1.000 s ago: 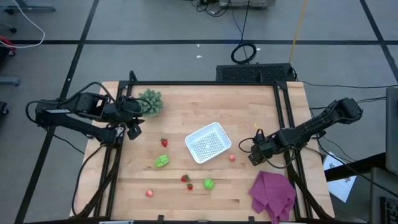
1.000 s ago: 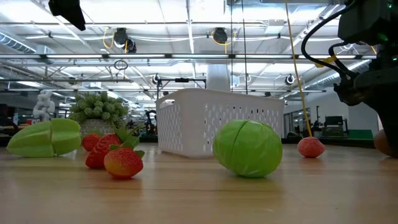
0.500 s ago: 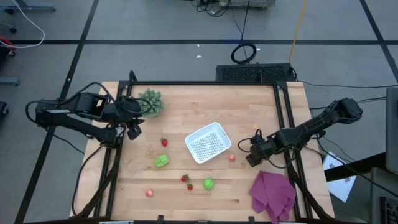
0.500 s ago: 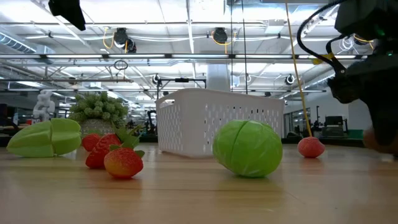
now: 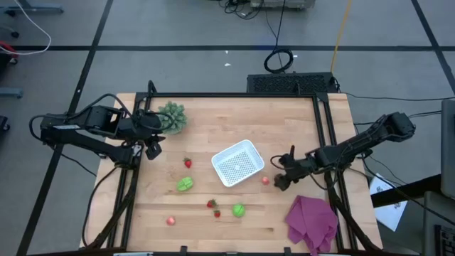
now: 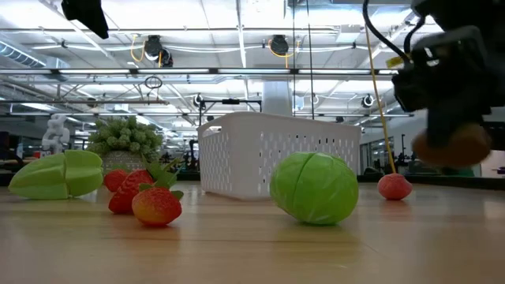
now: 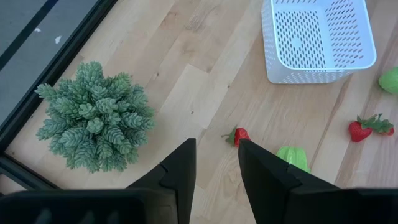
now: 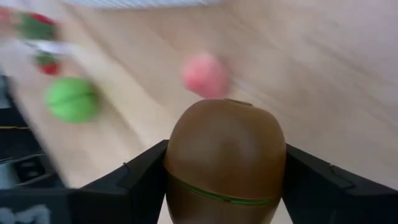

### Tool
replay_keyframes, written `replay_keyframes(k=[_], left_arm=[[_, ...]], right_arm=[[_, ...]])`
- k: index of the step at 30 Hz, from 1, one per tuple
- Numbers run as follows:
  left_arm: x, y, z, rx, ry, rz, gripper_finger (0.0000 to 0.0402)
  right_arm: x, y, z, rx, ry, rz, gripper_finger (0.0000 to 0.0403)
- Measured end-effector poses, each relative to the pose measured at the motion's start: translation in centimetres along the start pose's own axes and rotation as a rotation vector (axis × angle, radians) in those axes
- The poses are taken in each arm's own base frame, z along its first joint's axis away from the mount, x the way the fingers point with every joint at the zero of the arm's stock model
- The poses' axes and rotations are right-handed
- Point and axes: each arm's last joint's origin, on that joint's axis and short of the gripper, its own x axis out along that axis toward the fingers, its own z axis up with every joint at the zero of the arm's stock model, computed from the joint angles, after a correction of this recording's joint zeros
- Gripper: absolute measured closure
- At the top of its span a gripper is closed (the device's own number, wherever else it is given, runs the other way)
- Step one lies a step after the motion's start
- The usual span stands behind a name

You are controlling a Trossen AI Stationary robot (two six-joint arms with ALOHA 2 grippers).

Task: Pick and placing Produce into tupperware
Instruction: Put the kiwi into the white bin

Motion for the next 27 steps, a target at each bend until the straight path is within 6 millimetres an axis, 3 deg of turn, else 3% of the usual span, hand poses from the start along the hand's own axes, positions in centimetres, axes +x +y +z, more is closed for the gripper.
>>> replay_keyframes(k=[8, 14, 21, 27], left_arm=[[0.0, 0.0, 0.0, 0.000, 0.000, 0.000, 0.0277], [0.0, 0.0, 0.0, 0.000, 0.000, 0.000, 0.0277], [0.0, 0.0, 0.1, -0.002, -0.007, -0.004, 0.0277], [0.0, -0.1, 0.2, -0.005, -0.025, -0.014, 0.0277]], right_arm=[[-0.4, 2.1, 1.9, -0.115, -0.130, 0.240, 0.0163], [-1.2, 3.9, 2.8, -0.236, -0.249, 0.428, 0.0154], [-1.8, 4.1, 4.5, -0.316, -0.352, 0.443, 0.0161], [-4.2, 6.9, 6.8, -0.458, -0.428, 0.464, 0.0160]])
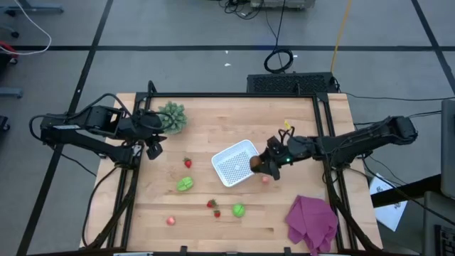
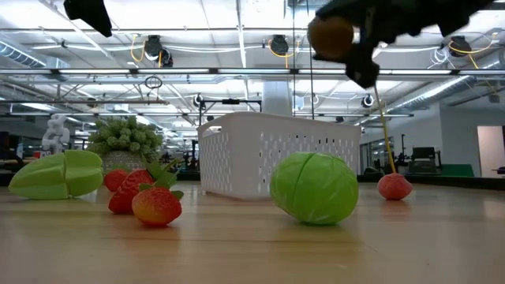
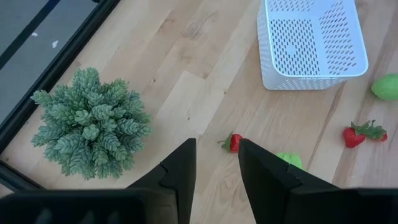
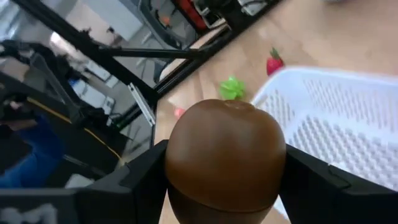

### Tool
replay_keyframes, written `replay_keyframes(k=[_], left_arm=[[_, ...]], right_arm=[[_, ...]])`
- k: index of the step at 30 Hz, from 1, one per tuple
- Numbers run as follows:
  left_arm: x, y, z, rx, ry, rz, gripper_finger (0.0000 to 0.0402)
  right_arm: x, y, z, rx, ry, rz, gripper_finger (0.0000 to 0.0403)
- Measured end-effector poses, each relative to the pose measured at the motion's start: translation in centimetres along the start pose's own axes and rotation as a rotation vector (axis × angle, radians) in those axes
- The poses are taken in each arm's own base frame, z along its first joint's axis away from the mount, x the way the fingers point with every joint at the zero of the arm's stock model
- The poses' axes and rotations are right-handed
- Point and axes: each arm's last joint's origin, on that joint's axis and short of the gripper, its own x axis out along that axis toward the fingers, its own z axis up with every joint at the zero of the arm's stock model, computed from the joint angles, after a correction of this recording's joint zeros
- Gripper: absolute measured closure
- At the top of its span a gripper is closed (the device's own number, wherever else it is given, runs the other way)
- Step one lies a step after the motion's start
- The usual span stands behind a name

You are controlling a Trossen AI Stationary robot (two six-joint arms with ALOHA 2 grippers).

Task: Pick and placing Produce into tupperware
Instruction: Put the kiwi into the white bin

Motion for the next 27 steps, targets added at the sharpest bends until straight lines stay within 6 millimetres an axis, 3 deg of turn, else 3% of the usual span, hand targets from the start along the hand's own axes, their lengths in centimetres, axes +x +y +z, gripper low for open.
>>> replay_keyframes(k=[6, 13, 20, 27], left_arm=[[0.0, 0.0, 0.0, 0.004, -0.004, -0.002, 0.0277], [0.1, -0.1, 0.1, 0.006, 0.001, 0.001, 0.0277], [1.0, -0.5, 0.4, 0.039, 0.038, 0.020, 0.0277], [2.3, -1.3, 0.9, 0.083, 0.088, 0.044, 0.0277]], right_arm=[[1.0, 2.1, 3.5, -0.130, 0.097, -0.104, 0.0161], [5.1, 2.4, 6.0, -0.237, 0.293, -0.267, 0.0161], [9.4, 1.0, 6.5, -0.263, 0.513, -0.400, 0.0156], [11.3, -1.3, 5.0, -0.233, 0.659, -0.494, 0.0155]])
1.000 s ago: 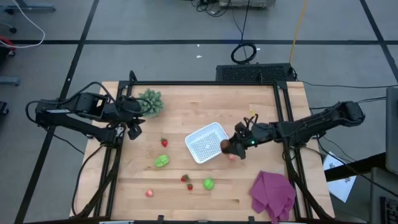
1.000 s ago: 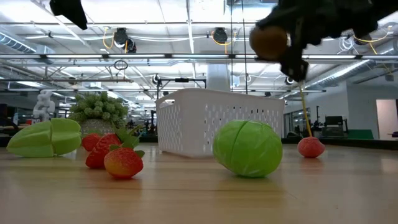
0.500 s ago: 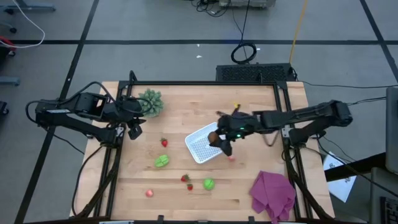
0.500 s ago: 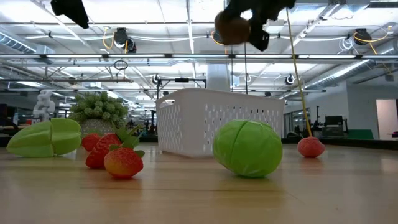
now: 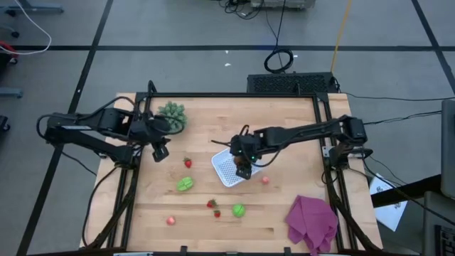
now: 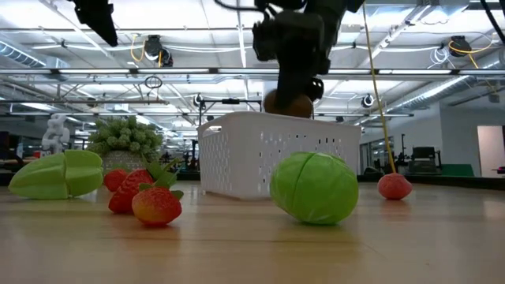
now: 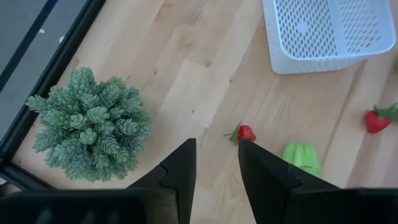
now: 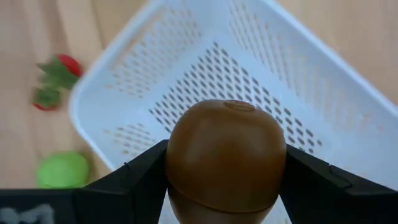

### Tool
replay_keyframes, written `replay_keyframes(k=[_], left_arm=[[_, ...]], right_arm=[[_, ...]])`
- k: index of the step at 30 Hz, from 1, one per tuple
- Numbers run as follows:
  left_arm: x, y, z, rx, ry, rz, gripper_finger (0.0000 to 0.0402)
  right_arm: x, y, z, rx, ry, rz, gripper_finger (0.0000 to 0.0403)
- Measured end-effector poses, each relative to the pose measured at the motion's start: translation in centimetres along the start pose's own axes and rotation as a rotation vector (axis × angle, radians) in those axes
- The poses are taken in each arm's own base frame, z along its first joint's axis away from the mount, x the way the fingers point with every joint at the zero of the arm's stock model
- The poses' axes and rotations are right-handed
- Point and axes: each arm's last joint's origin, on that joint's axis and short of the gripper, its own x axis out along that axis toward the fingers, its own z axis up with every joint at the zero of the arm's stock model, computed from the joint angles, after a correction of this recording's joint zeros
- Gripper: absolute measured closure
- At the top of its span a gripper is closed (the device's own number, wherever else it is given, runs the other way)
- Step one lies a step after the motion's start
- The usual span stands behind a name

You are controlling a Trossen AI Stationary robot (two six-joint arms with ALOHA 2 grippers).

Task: Pick and placing Produce into tupperware
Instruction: Put the kiwi into the white bin

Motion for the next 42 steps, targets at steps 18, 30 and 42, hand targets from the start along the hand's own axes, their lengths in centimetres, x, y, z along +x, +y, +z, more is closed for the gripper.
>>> replay_keyframes(k=[18, 30, 42], left_arm=[[1.1, -0.6, 0.6, 0.047, 0.043, 0.020, 0.0277], [1.1, -0.6, 0.6, 0.053, 0.042, 0.020, 0.0277], [1.1, -0.6, 0.6, 0.054, 0.043, 0.020, 0.0277]], right_arm=[[2.5, -2.1, -0.1, 0.032, 0.087, -0.052, 0.0154], [4.3, -2.5, -0.4, 0.019, 0.144, -0.065, 0.0154], [4.7, -3.4, -0.5, 0.037, 0.129, -0.067, 0.0154]])
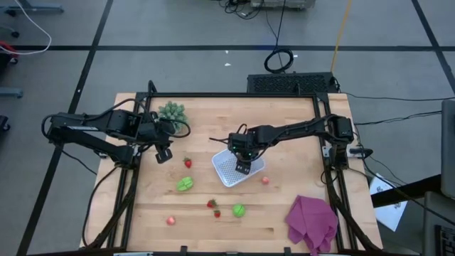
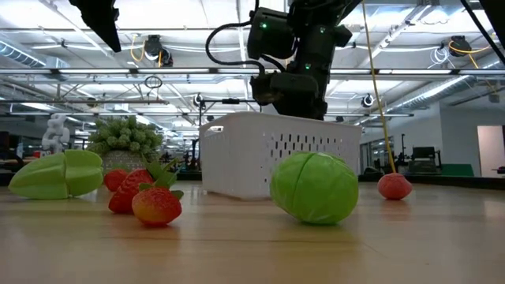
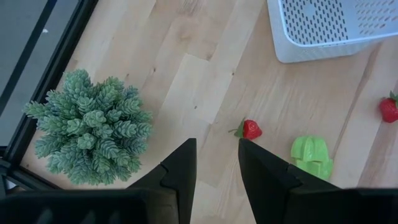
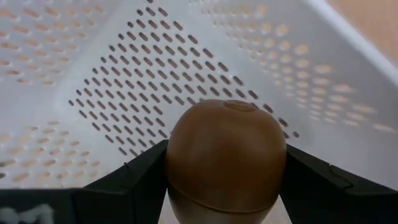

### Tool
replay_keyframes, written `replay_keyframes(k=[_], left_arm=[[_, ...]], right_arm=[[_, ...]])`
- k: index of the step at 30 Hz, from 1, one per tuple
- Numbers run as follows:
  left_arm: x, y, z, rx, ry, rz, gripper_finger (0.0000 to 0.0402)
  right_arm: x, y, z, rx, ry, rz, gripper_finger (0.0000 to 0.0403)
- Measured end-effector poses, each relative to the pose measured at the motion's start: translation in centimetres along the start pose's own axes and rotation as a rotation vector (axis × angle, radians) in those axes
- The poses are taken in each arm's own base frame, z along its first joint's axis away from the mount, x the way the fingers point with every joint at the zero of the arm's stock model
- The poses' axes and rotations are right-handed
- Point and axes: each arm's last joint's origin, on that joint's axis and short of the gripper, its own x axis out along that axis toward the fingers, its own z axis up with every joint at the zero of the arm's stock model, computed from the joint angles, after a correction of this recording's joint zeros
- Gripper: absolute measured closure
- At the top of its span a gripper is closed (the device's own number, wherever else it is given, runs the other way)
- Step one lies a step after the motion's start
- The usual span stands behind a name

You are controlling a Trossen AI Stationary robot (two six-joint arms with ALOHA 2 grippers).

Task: Pick and placing Produce into tupperware
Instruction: Put the kiwi into the white bin

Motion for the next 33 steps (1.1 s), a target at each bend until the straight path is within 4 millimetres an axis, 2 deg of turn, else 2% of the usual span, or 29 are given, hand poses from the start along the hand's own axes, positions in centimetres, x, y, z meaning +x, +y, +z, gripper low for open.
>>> replay_keyframes(k=[18, 33], left_arm=[[0.00, 0.00, 0.00, 0.000, 0.000, 0.000, 0.0277], [0.00, 0.01, 0.00, 0.000, 0.000, 0.001, 0.0277]], right_arm=[[0.27, 0.09, -0.41, 0.074, 0.031, 0.047, 0.0154], [0.20, 0.42, -0.06, 0.057, 0.014, 0.138, 0.0154]])
